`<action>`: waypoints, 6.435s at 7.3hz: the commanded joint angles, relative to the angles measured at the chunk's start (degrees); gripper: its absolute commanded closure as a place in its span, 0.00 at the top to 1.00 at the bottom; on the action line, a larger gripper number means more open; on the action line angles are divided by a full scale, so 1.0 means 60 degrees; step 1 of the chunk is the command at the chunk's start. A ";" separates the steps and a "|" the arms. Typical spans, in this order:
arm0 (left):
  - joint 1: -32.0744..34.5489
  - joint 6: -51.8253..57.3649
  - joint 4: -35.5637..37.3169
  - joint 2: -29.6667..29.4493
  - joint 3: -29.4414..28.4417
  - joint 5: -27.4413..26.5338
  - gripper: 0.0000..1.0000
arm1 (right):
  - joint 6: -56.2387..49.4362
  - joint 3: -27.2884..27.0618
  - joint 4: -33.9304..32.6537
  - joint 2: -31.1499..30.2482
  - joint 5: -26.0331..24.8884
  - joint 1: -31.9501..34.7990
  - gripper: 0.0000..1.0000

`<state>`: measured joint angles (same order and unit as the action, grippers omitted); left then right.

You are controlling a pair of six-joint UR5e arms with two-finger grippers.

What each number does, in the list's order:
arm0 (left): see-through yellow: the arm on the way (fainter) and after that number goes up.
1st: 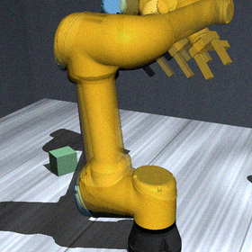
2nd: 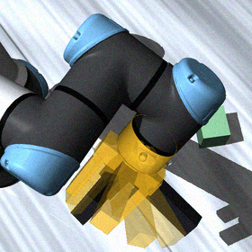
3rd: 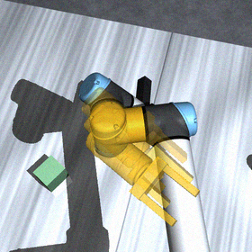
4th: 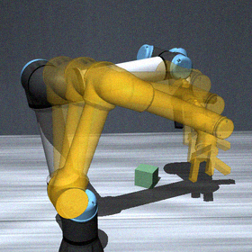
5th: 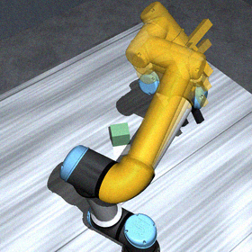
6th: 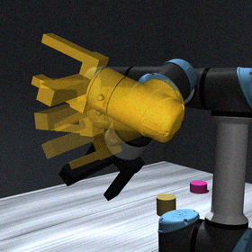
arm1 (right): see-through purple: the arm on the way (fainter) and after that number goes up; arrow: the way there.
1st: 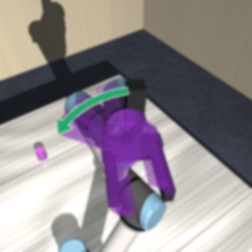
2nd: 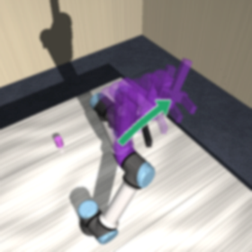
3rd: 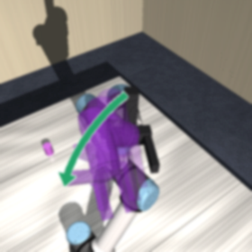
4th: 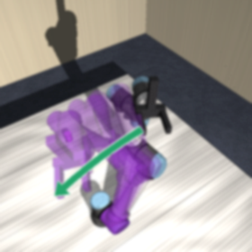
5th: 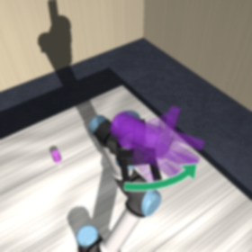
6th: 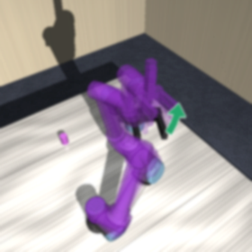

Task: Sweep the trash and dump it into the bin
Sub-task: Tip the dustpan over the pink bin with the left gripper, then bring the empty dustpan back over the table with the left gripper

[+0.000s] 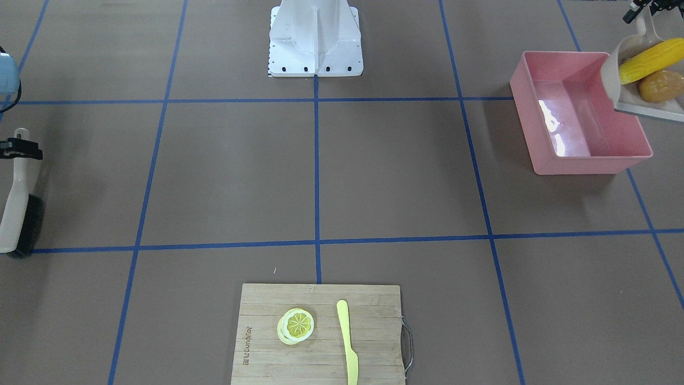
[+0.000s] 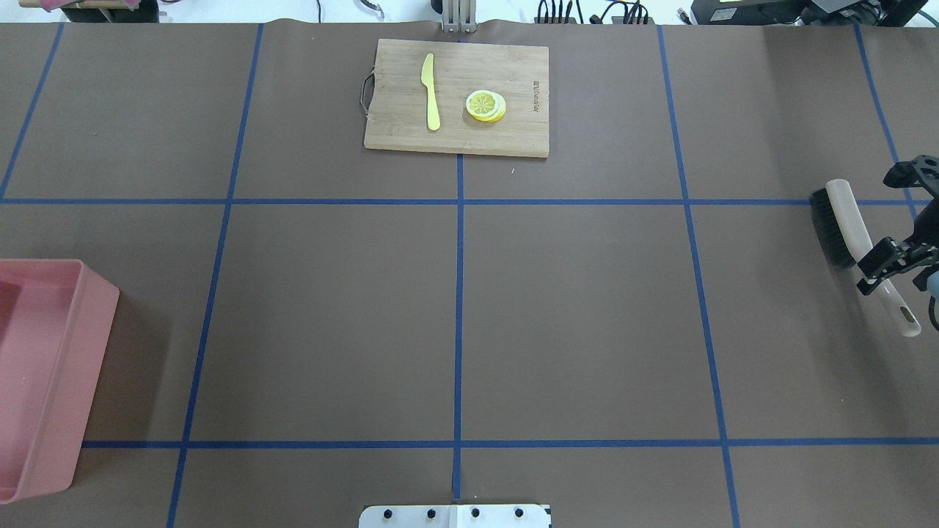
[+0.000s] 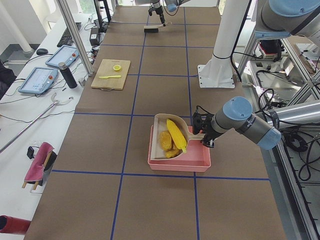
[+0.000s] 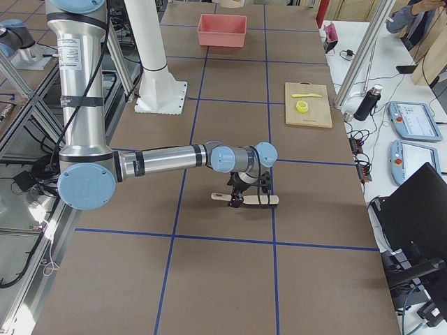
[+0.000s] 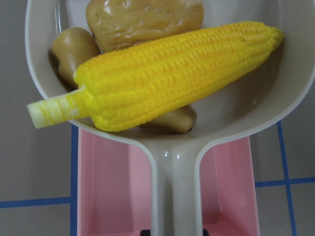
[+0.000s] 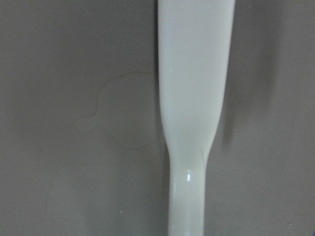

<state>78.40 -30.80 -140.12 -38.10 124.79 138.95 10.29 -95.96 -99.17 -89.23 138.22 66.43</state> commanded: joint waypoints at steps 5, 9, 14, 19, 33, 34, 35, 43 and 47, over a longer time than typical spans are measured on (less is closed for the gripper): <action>-0.1475 -0.0807 0.1497 0.0476 0.1642 -0.1535 0.00 | -0.1289 -0.0647 0.0035 -0.0038 -0.1534 0.2869 1.00; -0.2166 -0.1428 0.1527 0.0623 0.1774 -0.1201 0.00 | -0.1261 -0.0617 0.0093 -0.0551 -0.1810 0.3166 1.00; -0.2970 -0.1444 0.2987 0.0623 0.1745 0.1578 0.00 | -0.1158 -0.1101 0.0664 -0.0815 -0.1754 0.3167 1.00; -0.3500 -0.1444 0.3460 0.0623 0.1731 0.2300 0.00 | -0.1173 -0.1057 0.0665 -0.0802 -0.1753 0.3152 1.00; -0.1289 -0.1195 0.3768 -0.0806 0.2654 0.0301 0.00 | -0.1158 -0.0881 0.0650 -0.0845 -0.1754 0.3137 1.00; -0.1405 -0.0934 0.3768 -0.1465 0.2537 -0.0561 0.00 | -0.1158 -0.0867 0.0650 -0.0845 -0.1768 0.3137 1.00; -0.1522 -0.0177 0.3768 -0.2124 0.2261 -0.1222 0.00 | -0.1158 -0.0867 0.0650 -0.0845 -0.1782 0.3137 1.00; -0.4474 0.7074 0.3811 -0.6904 -0.0363 -0.3262 0.00 | -0.1173 -0.0867 0.0650 -0.0845 -0.1811 0.3137 1.00; -0.6236 0.8868 0.4117 -0.9040 -0.1740 -0.3513 0.00 | -0.1158 -0.0953 0.0650 -0.0845 -0.1680 0.3137 1.00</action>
<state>43.78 20.45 -116.64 -88.33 116.39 118.69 3.34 -101.19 -95.27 -94.30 127.99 85.25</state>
